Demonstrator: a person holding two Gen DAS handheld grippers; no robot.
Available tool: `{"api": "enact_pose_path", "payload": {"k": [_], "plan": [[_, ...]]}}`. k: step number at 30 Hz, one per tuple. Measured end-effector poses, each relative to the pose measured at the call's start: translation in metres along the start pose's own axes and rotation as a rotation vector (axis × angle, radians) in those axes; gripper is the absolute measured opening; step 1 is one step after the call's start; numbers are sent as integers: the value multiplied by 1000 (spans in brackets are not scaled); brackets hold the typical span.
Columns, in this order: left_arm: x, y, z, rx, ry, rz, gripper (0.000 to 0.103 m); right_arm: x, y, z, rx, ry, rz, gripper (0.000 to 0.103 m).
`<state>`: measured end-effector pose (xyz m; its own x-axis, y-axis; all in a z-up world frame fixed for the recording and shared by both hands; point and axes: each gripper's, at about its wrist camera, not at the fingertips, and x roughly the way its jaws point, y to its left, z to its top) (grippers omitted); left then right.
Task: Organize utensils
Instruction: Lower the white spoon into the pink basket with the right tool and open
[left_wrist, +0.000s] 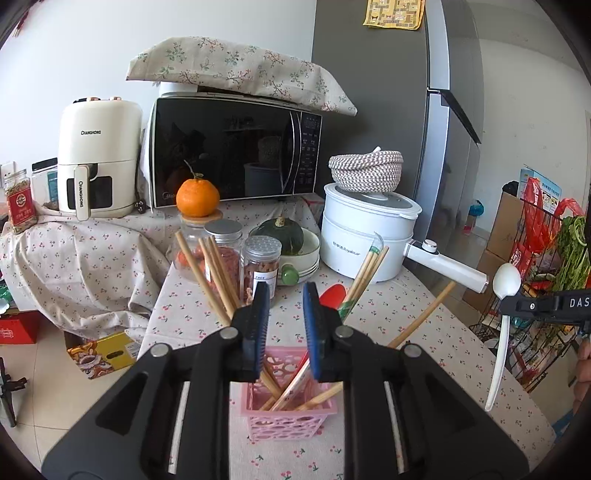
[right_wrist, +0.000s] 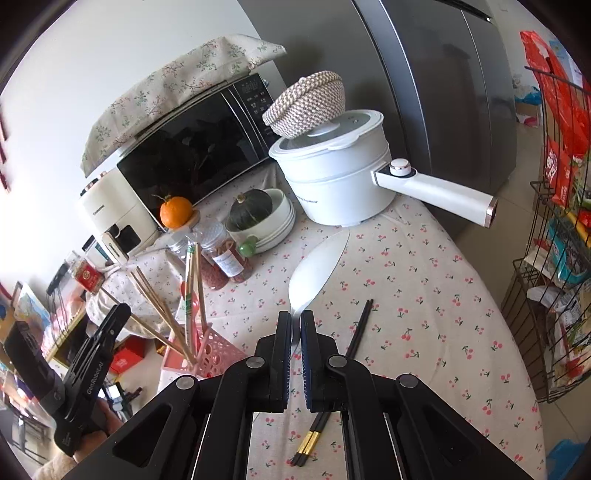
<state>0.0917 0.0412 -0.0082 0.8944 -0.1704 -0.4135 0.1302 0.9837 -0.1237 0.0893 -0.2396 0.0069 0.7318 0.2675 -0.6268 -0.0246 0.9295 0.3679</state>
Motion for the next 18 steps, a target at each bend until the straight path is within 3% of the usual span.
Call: {"api": "enact_pose_path", "payload": {"k": [6, 8, 10, 13, 18], "plan": [[-19, 20, -1, -47, 282, 27, 40, -34, 49, 2, -113, -150, 18, 5], [-19, 28, -8, -28, 398, 50, 56, -40, 72, 1, -164, -203, 23, 5], [-20, 38, -20, -11, 429, 64, 59, -40, 96, -2, -214, -247, 30, 5], [-9, 58, -41, -6, 491, 143, 60, -26, 130, -8, -258, -278, 52, 5], [1, 82, -55, -90, 590, 114, 60, 20, 176, -21, -360, -322, -8, 5]]}}
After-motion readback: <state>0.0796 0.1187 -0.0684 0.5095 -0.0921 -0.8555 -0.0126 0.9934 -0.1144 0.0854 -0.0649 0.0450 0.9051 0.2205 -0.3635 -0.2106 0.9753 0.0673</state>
